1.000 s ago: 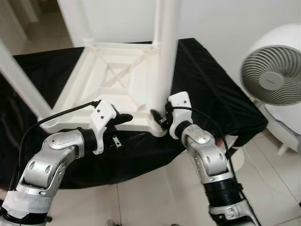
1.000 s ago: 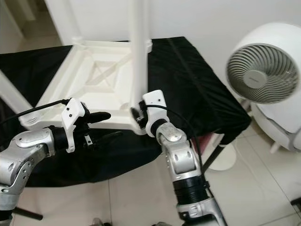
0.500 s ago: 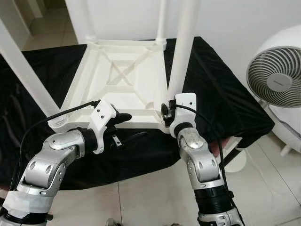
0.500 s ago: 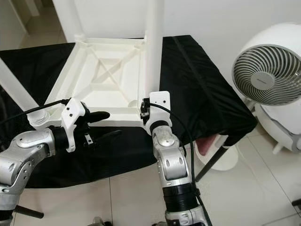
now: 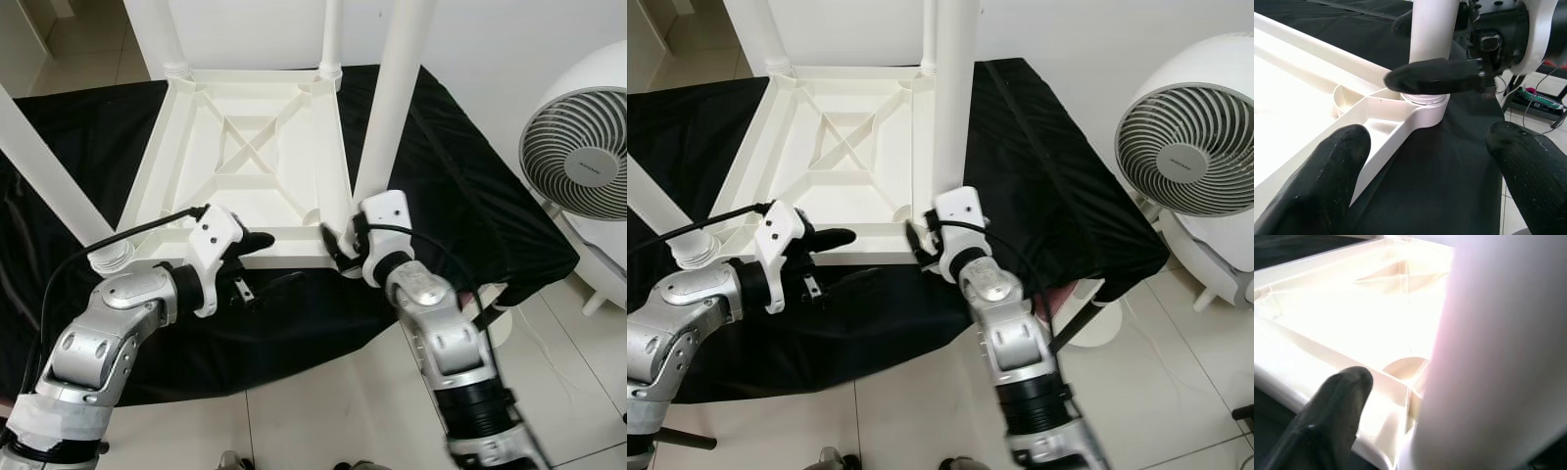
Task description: Building children table
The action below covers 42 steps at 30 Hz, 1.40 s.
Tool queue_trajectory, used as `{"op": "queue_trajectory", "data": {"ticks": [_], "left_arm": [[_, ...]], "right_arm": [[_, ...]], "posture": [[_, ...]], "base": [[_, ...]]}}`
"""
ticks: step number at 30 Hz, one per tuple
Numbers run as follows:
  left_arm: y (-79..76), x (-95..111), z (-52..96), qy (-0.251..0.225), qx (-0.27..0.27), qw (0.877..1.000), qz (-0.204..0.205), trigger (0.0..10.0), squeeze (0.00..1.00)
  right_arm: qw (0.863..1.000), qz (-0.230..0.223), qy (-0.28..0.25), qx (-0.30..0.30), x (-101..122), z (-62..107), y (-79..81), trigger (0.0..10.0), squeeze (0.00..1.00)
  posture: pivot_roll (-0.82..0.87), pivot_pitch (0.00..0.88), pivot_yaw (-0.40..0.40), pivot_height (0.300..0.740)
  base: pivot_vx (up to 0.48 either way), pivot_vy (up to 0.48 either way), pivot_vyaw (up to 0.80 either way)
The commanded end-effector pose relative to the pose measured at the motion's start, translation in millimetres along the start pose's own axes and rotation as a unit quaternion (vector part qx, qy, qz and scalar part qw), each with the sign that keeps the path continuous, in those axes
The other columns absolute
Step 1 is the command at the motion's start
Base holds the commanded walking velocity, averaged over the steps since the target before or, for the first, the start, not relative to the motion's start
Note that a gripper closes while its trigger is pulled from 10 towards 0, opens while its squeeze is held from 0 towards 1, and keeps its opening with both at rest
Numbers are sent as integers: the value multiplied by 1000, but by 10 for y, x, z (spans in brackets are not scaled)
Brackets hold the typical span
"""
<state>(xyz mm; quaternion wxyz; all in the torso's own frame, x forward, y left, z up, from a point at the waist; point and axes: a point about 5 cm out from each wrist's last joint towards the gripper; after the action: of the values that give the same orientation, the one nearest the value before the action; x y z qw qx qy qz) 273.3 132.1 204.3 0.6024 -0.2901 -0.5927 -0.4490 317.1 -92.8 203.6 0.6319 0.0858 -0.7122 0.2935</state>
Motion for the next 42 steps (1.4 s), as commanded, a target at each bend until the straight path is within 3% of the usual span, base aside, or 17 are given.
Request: {"op": "queue_trajectory", "data": {"ticks": [1, 3, 4, 5, 8, 16, 17, 18, 19, 21, 26, 29, 30, 32, 37, 40, 42], "left_arm": [[30, -17, 3, 3, 25, 1000, 2, 10000, 0], [40, -7, -12, 3, 22, 1000, 1, 10000, 0], [40, -7, -12, 3, 22, 1000, 1, 10000, 0], [40, -3, -15, 2, 21, 1000, 1, 10000, 0], [43, 2, -5, 4, 22, 1000, 0, 10000, 0], [43, -1, 14, 5, 24, 1000, 1, 10000, 0], [40, -2, 16, 5, 25, 1000, 2, 10000, 0], [40, -2, 16, 5, 25, 1000, 2, 10000, 0], [39, -3, 16, 5, 25, 1000, 2, 10000, 0], [37, -3, 15, 4, 24, 1000, 3, 10000, 0], [30, -3, 14, 4, 22, 1000, 4, 10000, 0], [15, 1, 11, 2, 19, 1000, 4, 10000, 0], [15, 1, 11, 2, 19, 1000, 4, 10000, 0], [21, 1, 1, 3, 17, 1000, 3, 10000, 0], [39, 0, -12, 3, 18, 1000, 1, 10000, 0], [81, 15, -53, 1, 21, 1000, -5, 10000, 0], [100, 18, -61, 0, 24, 1000, -6, 10000, 0]], "right_arm": [[1000, -2, -9, 26, 6, -16, 49, 10000, 0], [994, 20, 1, 107, -50, -42, -20, 10000, 0], [994, 20, 1, 107, -50, -42, -20, 10000, 0], [988, 23, -1, 150, -53, -51, -14, 10000, 0], [981, 29, 1, 191, -51, -92, -30, 10000, 0], [972, 29, 4, 235, -40, -116, -85, 10000, 0], [971, 20, 3, 240, -37, -121, -104, 6392, 0], [971, 20, 3, 240, -37, -121, -104, 6392, 0], [970, 2, -1, 244, -36, -123, -122, 0, 0], [970, -18, -5, 243, -39, -121, -126, 0, 0], [983, -19, 15, 180, -121, -160, -143, 0, 0], [999, -27, 46, 5, -200, -173, -213, 0, 0], [999, -27, 46, 5, -200, -173, -213, 0, 0], [992, -43, 63, -96, -238, -119, -232, 0, 0], [982, -53, 75, -163, -272, -70, -228, 0, 0], [954, -82, 79, -276, -313, 9, -134, 0, 0], [954, -90, 80, -275, -315, 0, -83, 0, 0]], "posture": [[-57, 137, 39, 740], [-57, 143, 47, 740], [-57, 143, 47, 740], [-57, 143, 47, 740], [-44, 143, 47, 740], [-41, 142, 46, 740], [-41, 142, 46, 740], [-41, 142, 46, 740], [-41, 142, 46, 740], [-41, 142, 45, 740], [-43, 142, 44, 740], [-44, 144, 40, 740], [-44, 144, 40, 740], [-46, 143, 39, 740], [-53, 138, 40, 740], [-57, 135, 42, 740], [-57, 135, 42, 740]], "base": [[0, 0, 0], [0, 0, 0], [0, 0, 0], [0, 0, 0], [0, 0, 0], [0, 0, 0], [0, 0, 0], [0, 0, 0], [0, 0, 0], [0, 0, 0], [0, 0, 0], [0, 0, 0], [0, 0, 0], [0, 0, 0], [0, 0, 0], [0, 0, 0], [0, 0, 0]]}}
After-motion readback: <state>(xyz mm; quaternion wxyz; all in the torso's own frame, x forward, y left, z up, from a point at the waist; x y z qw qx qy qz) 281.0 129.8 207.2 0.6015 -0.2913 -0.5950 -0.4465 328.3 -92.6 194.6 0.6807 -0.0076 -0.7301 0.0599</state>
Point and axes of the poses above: a point about 5 cm out from each wrist's last joint towards the gripper, its own z axis pointing back from the gripper into the wrist, its own x axis along the axis of the wrist's last joint, y = z × x, and after that the axes turned 1 degree about -z, right-handed
